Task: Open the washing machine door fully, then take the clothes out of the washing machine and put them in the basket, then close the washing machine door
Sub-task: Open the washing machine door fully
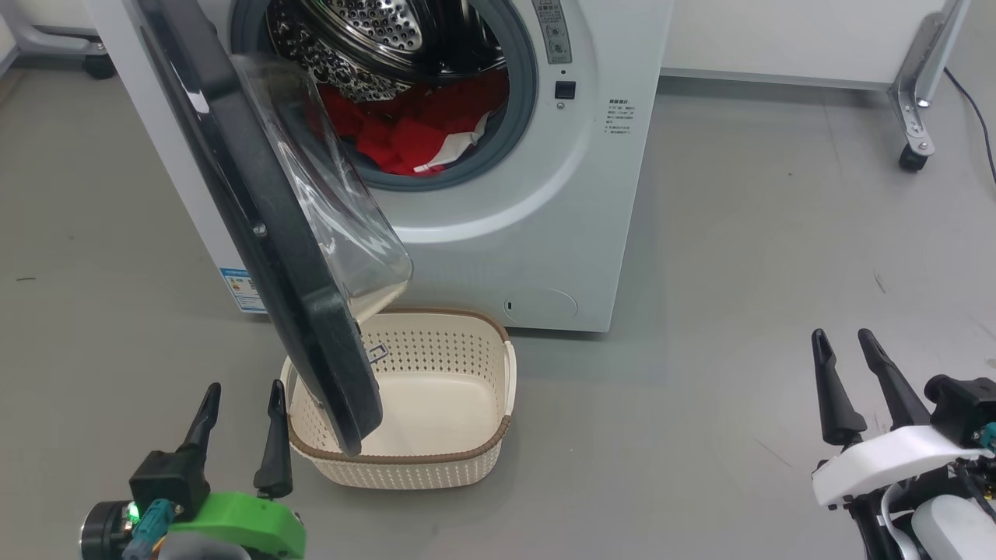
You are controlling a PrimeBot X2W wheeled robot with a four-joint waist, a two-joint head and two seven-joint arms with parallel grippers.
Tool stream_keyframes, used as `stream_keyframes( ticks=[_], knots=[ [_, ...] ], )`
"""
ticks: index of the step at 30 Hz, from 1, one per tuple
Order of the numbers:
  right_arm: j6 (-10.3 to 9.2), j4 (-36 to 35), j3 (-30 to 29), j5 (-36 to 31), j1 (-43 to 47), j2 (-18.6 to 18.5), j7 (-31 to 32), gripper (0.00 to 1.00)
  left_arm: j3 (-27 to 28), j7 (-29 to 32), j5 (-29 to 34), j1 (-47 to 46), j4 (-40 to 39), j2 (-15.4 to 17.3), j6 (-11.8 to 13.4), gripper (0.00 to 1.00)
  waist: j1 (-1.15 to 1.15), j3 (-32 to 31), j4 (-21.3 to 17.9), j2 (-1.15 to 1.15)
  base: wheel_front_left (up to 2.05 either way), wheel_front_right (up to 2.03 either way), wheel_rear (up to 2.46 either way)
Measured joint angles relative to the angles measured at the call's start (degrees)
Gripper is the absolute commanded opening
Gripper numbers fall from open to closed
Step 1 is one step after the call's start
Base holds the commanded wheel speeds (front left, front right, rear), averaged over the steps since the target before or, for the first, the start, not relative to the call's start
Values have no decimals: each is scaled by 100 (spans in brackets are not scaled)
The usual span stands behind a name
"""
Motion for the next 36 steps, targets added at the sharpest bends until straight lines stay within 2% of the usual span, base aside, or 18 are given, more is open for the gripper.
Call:
stream_keyframes(
  ticks=[9,17,36],
  knots=[
    [-15,-389,-352,-389,442,247,0,100,59,0,22,7,0,-4,-34,100,0,39,-44,0,0,0,0],
    [-48,-622,-494,-804,733,314,0,100,69,0,74,12,0,-16,-77,100,0,59,-39,0,0,0,0],
    [-46,-853,-704,-1171,1103,587,0,100,100,0,143,17,30,-67,-134,100,0,70,40,0,0,0,0]
  ],
)
